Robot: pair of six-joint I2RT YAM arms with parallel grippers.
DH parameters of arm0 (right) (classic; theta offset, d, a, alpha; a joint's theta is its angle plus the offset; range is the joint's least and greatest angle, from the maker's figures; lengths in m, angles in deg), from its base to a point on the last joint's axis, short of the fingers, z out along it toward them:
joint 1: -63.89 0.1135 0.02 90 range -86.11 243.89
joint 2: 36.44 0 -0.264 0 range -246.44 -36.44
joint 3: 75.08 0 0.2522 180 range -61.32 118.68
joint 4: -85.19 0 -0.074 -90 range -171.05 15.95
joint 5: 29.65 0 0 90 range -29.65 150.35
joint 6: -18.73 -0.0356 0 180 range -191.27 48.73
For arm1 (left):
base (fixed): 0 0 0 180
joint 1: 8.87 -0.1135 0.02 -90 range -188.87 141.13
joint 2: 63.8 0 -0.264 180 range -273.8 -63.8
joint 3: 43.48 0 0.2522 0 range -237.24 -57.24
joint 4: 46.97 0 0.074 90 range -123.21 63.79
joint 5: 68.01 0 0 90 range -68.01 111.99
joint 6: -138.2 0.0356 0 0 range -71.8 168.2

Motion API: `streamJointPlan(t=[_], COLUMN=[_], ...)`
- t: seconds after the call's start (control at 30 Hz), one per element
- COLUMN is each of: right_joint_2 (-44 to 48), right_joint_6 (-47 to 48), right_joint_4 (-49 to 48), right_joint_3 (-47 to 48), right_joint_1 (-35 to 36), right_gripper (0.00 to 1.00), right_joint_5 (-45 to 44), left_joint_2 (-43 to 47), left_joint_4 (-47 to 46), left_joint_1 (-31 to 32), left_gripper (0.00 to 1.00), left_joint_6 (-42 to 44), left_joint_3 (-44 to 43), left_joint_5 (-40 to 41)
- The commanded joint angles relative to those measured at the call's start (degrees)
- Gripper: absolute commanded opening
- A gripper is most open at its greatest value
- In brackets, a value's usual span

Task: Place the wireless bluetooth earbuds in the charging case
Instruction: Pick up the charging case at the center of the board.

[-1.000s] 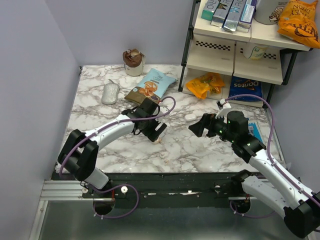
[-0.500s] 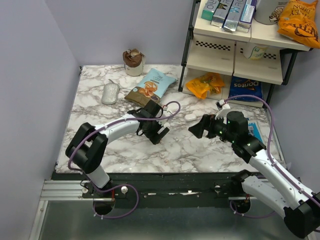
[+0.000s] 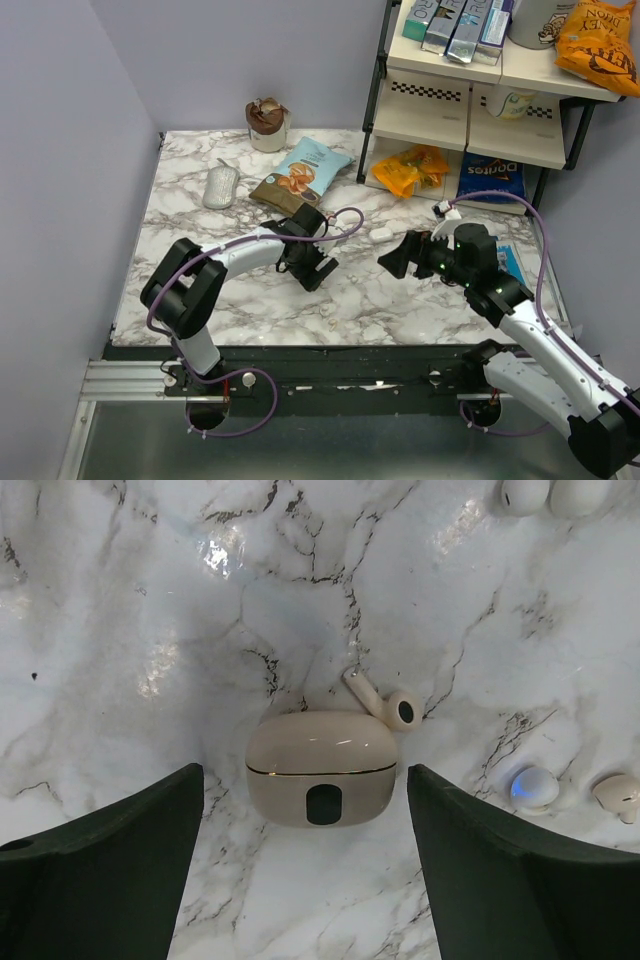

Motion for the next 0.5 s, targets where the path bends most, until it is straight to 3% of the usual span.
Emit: streamJointPlan(t=[0.0,0.3,0.47], right_joint_2=[1.2,1.3,1.1], right_joint_6=[0.5,0.5,0.4], right_joint_4=[1.4,1.8,1.8], right_joint_3=[0.6,0.5,0.5], right_joint_1=[0.2,0.2,0.2], right_gripper=[1.0,1.0,1.0], right_joint_5=[1.3,0.9,1.0], left_joint_2=[-1.8,-2.2,-1.7], left_joint_4=[-1.7,-2.0,-1.4], left_joint_1=[0.3,0.6,0.8], left_gripper=[0.88,0.82,0.68], left_joint_6=[0.9,0.9,0.3], left_joint_3=[0.6,1.2,1.3], left_joint_5=[-1.1,-0.9,-0.7])
